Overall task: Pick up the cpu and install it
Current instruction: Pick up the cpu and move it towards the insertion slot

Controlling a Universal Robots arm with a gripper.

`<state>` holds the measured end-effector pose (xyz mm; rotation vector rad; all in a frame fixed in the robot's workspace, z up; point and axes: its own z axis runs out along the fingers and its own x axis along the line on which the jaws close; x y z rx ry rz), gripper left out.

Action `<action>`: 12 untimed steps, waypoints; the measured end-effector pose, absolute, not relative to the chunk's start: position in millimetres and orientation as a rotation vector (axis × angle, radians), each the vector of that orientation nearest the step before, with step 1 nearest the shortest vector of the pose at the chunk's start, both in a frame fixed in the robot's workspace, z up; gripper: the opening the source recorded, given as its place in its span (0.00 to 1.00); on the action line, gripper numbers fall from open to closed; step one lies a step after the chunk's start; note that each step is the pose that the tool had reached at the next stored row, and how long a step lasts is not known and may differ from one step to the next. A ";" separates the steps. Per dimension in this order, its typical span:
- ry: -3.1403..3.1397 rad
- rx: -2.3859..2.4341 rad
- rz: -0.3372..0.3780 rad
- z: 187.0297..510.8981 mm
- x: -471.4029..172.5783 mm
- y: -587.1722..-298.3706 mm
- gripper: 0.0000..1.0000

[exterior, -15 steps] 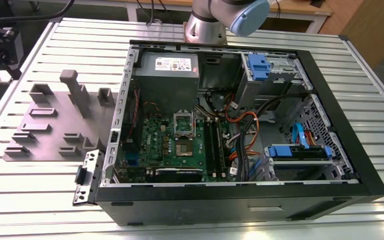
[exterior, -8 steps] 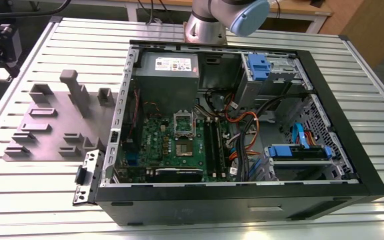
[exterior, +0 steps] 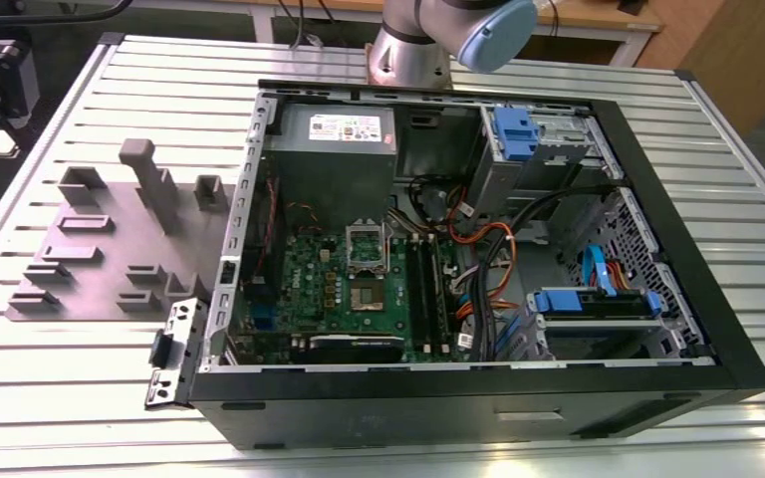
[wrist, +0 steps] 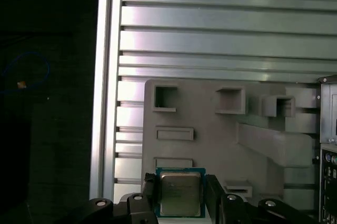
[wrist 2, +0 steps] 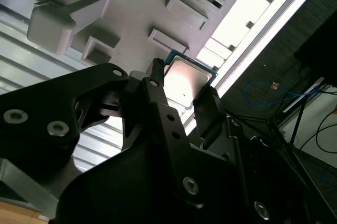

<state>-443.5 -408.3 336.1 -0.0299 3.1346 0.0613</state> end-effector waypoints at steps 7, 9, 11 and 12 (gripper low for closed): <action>3.135 -0.030 0.061 336.3 -443.5 -408.2 0.47; 3.135 -0.030 0.061 336.3 -443.5 -408.2 0.47; 3.135 -0.030 0.060 336.5 -442.7 -408.2 0.47; 3.135 -0.030 0.060 336.4 -440.7 -408.1 0.47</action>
